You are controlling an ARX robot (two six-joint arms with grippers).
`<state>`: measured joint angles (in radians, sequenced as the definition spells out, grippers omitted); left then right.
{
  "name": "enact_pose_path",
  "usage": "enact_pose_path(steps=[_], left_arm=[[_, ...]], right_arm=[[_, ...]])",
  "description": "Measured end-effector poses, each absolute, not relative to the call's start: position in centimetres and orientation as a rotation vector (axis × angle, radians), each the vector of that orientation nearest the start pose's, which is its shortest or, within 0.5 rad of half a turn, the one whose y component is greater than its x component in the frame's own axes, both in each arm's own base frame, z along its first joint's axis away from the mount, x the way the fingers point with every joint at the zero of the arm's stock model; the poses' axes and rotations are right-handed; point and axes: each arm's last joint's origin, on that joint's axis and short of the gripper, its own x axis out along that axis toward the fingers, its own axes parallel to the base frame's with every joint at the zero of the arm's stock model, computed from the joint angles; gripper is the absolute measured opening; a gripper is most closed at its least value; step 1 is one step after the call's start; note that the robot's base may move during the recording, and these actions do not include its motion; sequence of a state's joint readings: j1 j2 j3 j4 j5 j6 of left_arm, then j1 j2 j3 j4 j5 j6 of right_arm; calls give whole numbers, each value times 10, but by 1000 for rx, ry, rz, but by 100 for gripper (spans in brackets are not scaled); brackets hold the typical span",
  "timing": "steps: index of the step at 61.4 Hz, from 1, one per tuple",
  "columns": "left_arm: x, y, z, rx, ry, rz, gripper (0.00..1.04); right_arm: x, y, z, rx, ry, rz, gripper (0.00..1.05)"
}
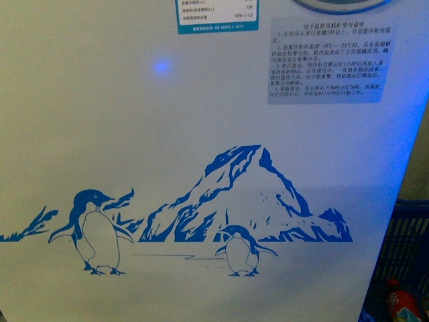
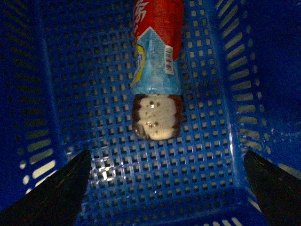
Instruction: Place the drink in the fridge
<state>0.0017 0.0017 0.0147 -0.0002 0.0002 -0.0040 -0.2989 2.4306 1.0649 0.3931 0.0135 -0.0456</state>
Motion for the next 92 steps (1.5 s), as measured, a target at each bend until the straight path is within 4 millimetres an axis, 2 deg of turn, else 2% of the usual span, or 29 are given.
enact_pose_path(steps=[7, 19, 29, 42, 60, 78, 81, 82, 92], left_arm=[[97, 0, 168, -4, -13, 2, 97], [97, 0, 168, -4, -13, 2, 97], [97, 0, 168, -4, -13, 2, 97], [97, 0, 168, -4, -13, 2, 97], [97, 0, 168, -4, -13, 2, 97], [97, 0, 168, -4, -13, 2, 97], [97, 0, 168, -4, -13, 2, 97], [97, 0, 168, -4, -13, 2, 97], [97, 0, 168, -4, -13, 2, 97]], right_arm=[[391, -124, -57, 99, 977, -289, 97], [414, -130, -84, 99, 980, -317, 97], [428, -130, -105, 111, 995, -332, 97], [456, -124, -142, 95, 1002, -361, 97], [469, -125, -166, 84, 1031, -387, 97], [461, -123, -185, 98, 1083, -386, 97], [461, -123, -185, 104, 1082, -385, 90], [459, -121, -186, 102, 1073, -383, 63], [454, -120, -176, 106, 1062, -376, 47]])
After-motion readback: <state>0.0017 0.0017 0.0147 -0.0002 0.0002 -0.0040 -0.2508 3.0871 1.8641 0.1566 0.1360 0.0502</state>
